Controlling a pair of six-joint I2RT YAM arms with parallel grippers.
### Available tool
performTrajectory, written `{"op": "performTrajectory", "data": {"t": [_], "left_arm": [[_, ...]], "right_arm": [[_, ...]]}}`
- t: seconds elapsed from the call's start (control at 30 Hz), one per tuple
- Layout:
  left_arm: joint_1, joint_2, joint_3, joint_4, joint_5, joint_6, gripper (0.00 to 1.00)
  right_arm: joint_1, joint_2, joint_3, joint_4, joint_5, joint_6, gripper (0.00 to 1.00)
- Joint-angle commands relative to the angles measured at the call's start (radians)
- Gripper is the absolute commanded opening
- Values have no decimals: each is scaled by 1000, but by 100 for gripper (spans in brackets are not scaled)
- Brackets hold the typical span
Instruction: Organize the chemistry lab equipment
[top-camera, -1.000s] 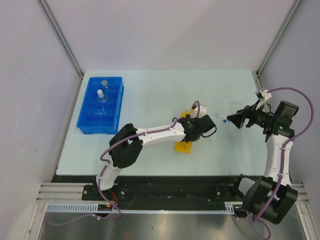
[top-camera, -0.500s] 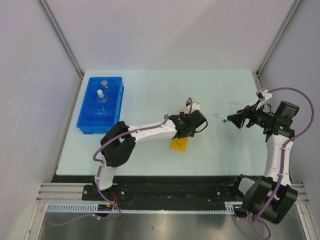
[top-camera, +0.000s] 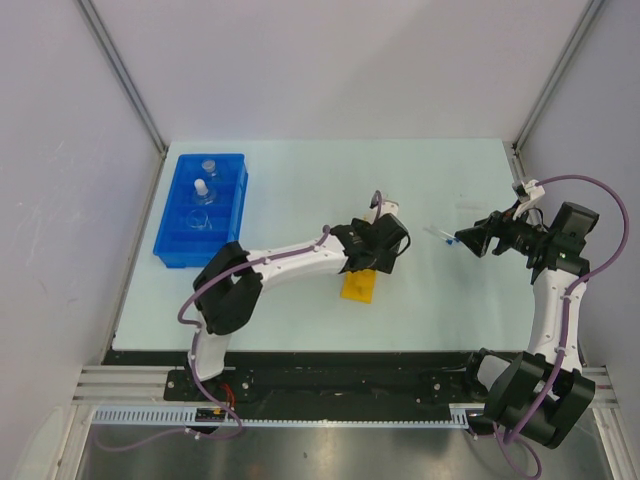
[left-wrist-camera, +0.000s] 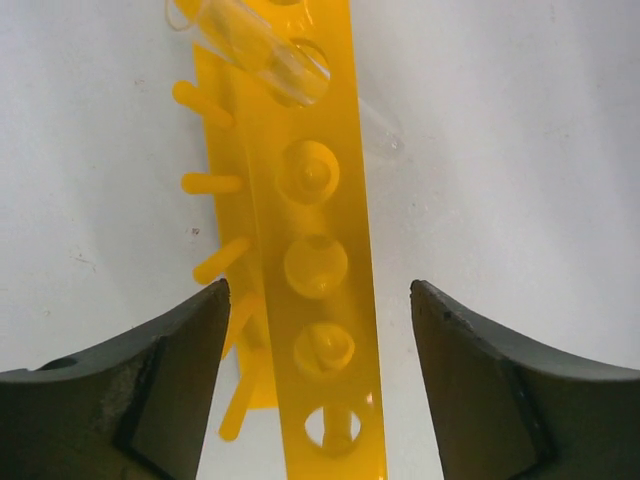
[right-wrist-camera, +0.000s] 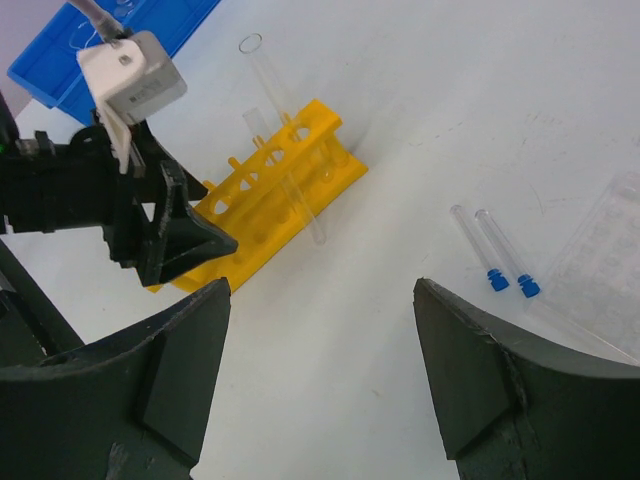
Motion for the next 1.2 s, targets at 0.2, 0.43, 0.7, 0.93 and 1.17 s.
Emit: {"op": "performTrajectory", "data": {"t": [0.2, 0.43, 0.7, 0.93, 1.17], "left_arm": [[106, -214, -75, 111, 241, 24, 91], [220, -235, -135, 285, 541, -5, 94], [292, -160, -110, 373, 693, -31, 81], [300, -76, -28, 317, 669, -25, 72], [301, -21, 54, 229, 556, 15, 69]], "right_arm": [[-5, -14, 4, 18, -21, 7, 79], [-6, -16, 2, 17, -23, 7, 79], [-6, -16, 2, 17, -23, 4, 79], [-6, -17, 2, 17, -24, 5, 79], [-6, -19, 2, 18, -25, 4, 79]]}}
